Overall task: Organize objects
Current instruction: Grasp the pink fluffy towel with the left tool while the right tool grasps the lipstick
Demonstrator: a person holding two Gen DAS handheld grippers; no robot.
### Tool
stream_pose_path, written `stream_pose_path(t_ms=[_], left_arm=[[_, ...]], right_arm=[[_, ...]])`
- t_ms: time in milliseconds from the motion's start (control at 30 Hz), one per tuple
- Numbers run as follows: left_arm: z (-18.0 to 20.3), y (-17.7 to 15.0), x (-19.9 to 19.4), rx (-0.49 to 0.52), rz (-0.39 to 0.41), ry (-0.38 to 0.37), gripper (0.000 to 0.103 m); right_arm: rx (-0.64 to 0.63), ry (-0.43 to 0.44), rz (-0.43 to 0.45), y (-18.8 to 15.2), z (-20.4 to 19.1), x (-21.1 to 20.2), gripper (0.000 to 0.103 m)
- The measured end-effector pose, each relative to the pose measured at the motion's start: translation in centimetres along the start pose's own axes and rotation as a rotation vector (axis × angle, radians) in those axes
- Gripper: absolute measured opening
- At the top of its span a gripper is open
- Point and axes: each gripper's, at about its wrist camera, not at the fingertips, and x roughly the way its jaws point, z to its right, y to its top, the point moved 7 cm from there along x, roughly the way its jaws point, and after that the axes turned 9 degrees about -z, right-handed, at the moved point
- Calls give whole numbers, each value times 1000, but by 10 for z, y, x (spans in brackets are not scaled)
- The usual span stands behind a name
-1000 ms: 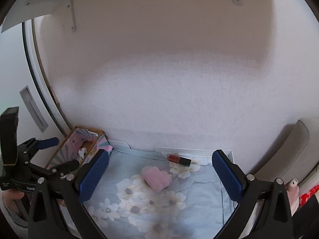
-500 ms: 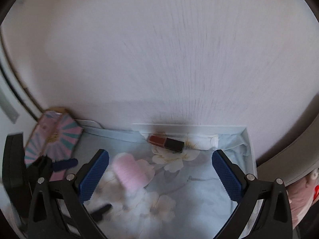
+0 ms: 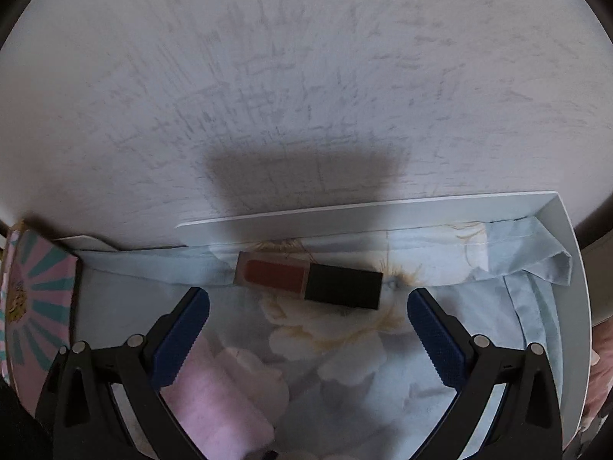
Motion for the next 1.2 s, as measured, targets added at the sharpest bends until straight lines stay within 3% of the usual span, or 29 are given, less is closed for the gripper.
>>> stream_pose_path(t_ms=[133,200,367,833,1200], left_arm=[[-1,-1,4,8,-6,-23,92],[-1,-3,6,12,-13,-40,87],[3,-3,1,43,0,-53,73],[-7,-3,-18,16,17,-91,55],[-32,0,-81,-90,56,-102,52]], right_arm=[[14,-9,-19,2,1,9,103],[21,2,-35,3,0,13,93],[7,-38,-33,1,-1,13,83],[27,2,2,-4,4,-19,82],[-13,12,82,-10,-1,-98,82]])
